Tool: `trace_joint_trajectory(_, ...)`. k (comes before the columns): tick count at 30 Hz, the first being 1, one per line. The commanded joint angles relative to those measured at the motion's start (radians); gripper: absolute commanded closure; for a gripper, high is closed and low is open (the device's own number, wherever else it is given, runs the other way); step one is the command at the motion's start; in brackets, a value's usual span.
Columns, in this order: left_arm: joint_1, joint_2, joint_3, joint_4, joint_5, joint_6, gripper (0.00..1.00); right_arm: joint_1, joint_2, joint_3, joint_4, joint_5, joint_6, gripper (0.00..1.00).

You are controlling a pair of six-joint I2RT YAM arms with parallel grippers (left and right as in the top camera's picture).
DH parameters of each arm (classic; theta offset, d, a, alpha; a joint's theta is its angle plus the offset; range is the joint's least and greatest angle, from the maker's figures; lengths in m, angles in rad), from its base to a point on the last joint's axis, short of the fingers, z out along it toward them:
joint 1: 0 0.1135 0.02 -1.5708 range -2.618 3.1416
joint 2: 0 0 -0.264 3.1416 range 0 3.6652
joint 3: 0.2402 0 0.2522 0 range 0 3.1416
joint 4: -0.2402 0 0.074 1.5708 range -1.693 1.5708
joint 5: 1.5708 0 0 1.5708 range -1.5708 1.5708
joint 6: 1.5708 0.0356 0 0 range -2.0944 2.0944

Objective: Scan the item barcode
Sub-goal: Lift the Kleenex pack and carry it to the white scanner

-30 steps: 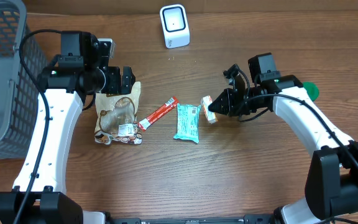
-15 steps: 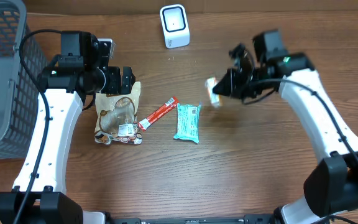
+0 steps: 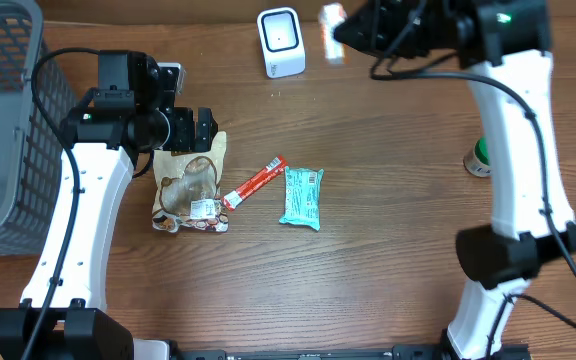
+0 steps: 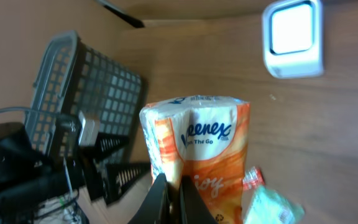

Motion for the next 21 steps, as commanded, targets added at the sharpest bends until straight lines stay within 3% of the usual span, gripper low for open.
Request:
trace_joint_trajectory(1, 0.0, 0.009, 0.008, 0.004, 0.008, -0.011, 0.0, 0.033, 0.101, 0.023, 0.071, -0.034, 0.018, 0.97)
trace_joint_trajectory(21, 0.0, 0.009, 0.008, 0.004, 0.008, -0.011, 0.0, 0.062, 0.515, 0.023, 0.712, -0.004, 0.103, 0.96)
